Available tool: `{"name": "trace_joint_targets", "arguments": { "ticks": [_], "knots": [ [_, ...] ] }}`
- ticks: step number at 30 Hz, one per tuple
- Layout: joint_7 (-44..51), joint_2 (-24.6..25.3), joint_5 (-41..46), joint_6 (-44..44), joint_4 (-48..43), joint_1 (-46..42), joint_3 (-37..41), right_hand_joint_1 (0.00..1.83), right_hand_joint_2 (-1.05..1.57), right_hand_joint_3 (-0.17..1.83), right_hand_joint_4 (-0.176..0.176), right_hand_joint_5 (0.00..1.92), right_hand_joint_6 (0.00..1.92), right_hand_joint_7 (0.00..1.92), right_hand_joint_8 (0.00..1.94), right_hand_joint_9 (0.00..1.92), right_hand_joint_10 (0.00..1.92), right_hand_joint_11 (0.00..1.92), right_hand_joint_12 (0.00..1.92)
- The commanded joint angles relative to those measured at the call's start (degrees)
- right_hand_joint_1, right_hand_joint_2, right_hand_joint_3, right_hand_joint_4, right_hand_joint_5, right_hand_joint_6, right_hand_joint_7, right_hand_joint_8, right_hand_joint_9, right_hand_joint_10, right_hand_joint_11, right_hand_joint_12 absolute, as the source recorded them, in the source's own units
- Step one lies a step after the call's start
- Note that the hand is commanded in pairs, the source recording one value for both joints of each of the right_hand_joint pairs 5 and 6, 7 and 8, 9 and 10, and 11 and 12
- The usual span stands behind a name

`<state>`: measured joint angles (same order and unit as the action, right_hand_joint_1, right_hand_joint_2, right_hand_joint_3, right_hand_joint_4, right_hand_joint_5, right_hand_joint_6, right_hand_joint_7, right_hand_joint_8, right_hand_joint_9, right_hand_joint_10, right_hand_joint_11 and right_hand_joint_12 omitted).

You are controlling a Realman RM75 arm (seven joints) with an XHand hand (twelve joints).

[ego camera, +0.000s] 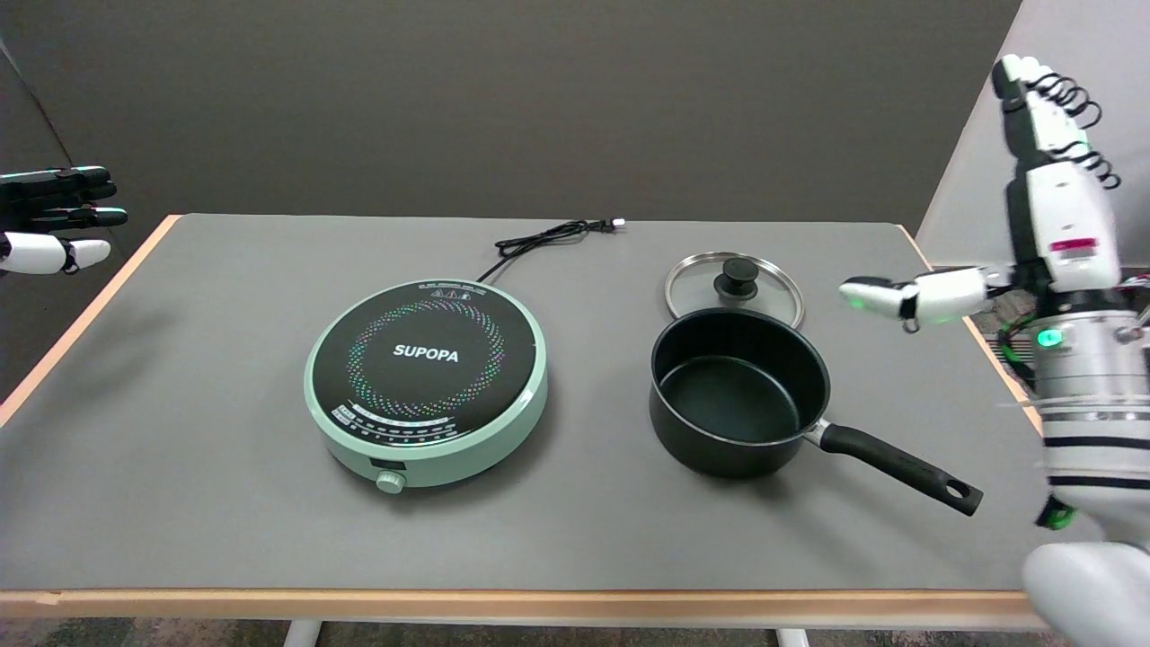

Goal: Pick up the pot.

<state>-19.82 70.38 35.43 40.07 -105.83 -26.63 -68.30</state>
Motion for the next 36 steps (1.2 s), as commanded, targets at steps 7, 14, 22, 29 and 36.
{"name": "trace_joint_targets", "arguments": {
  "ticks": [7,14,22,29,36],
  "knots": [
    [75.3,9.0,5.3,29.9,4.0,15.3,-48.1,1.17,-0.22,0.73,-0.176,0.03,0.03,0.03,0.03,0.03,0.03,0.03,0.03],
    [83.6,10.4,-1.0,32.6,4.3,13.5,-54.5,1.19,-0.2,0.69,-0.176,0.06,0.06,0.06,0.06,0.06,0.06,0.06,0.06],
    [91.3,12.9,-6.6,40.7,10.0,10.6,-60.6,1.24,-0.25,0.7,-0.176,0.03,0.03,0.03,0.03,0.03,0.03,0.03,0.03],
    [91.9,15.7,-8.6,54.4,18.5,9.1,-62.9,1.25,-0.31,0.88,-0.172,0.02,0.02,0.02,0.02,0.02,0.02,0.02,0.02],
    [91.9,16.7,-8.5,60.1,22.5,7.2,-64.0,1.25,-0.35,0.95,-0.168,0.02,0.02,0.02,0.02,0.02,0.02,0.02,0.02]
  ]
}}
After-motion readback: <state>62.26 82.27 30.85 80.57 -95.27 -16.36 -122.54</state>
